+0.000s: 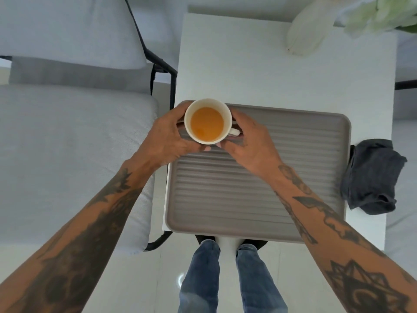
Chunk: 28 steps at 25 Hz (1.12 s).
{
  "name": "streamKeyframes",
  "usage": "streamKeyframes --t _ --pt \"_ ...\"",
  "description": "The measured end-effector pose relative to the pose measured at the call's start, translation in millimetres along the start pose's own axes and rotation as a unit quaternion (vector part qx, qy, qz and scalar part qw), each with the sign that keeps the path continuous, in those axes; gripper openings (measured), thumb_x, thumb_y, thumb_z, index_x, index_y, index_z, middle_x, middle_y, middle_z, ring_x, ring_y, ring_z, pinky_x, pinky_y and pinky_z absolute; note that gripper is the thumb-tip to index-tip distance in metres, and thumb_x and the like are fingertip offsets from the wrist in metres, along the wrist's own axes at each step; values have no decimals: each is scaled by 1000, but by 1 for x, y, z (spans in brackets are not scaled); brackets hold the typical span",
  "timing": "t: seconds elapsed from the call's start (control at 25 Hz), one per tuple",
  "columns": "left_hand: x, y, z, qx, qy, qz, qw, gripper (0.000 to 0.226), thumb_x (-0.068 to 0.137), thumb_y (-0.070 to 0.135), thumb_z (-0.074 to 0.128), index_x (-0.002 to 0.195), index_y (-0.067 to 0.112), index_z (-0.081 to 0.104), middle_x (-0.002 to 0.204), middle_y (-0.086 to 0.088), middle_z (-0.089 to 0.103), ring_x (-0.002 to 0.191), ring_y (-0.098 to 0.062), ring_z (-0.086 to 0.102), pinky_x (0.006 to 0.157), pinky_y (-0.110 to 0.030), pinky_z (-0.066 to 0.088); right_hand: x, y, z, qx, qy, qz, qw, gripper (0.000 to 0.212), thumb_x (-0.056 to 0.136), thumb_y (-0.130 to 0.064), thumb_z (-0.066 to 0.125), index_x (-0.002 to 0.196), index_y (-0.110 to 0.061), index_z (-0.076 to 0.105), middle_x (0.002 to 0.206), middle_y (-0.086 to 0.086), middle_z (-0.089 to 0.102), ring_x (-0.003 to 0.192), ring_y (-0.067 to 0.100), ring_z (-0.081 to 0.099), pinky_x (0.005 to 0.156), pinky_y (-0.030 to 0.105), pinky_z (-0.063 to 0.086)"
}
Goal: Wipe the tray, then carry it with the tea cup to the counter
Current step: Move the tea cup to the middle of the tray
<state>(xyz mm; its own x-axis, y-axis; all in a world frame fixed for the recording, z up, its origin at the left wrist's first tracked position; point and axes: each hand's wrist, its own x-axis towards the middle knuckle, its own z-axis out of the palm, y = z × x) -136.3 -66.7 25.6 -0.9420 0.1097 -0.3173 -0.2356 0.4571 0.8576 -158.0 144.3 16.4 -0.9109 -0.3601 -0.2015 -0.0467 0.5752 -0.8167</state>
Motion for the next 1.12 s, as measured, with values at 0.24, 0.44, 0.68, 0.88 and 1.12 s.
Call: streamKeyframes --t 0.24,0.44,0.68,0.88,1.12 --pt "-27 42 44 -14 -18 21 1000 95 58 30 95 140 30 49 136 13 58 124 0 55 103 -27 48 -66 -5 -60 -39 8 9 999 62 80 -24 78 136 -21 51 124 -9 64 109 -2 57 91 7 42" --pt "-47 47 99 -24 -38 14 999 91 58 31 96 137 33 51 133 18 59 121 5 55 100 -15 46 -117 28 -78 -50 -12 43 998 63 82 -29 77 138 -24 49 127 -15 57 109 -13 52 90 0 37" --pt "-54 28 136 -25 -40 -7 999 94 57 28 97 140 29 52 136 13 59 124 0 55 103 -27 49 -134 66 -64 -34 -15 52 998 63 82 -26 77 138 -20 48 131 -5 60 113 -2 54 94 2 36" --pt "-49 22 142 -32 -31 -4 999 92 59 26 96 140 25 52 135 13 60 124 2 54 100 -15 46 -129 77 -55 -31 1 39 999 66 81 -22 77 140 -18 47 132 -2 59 115 2 54 97 2 35" --pt "-46 18 145 -33 -29 -12 999 90 60 25 95 140 26 52 134 14 61 124 1 55 100 -17 47 -126 84 -46 -22 4 45 999 68 80 -22 78 140 -19 46 134 -3 58 119 4 53 100 8 37"
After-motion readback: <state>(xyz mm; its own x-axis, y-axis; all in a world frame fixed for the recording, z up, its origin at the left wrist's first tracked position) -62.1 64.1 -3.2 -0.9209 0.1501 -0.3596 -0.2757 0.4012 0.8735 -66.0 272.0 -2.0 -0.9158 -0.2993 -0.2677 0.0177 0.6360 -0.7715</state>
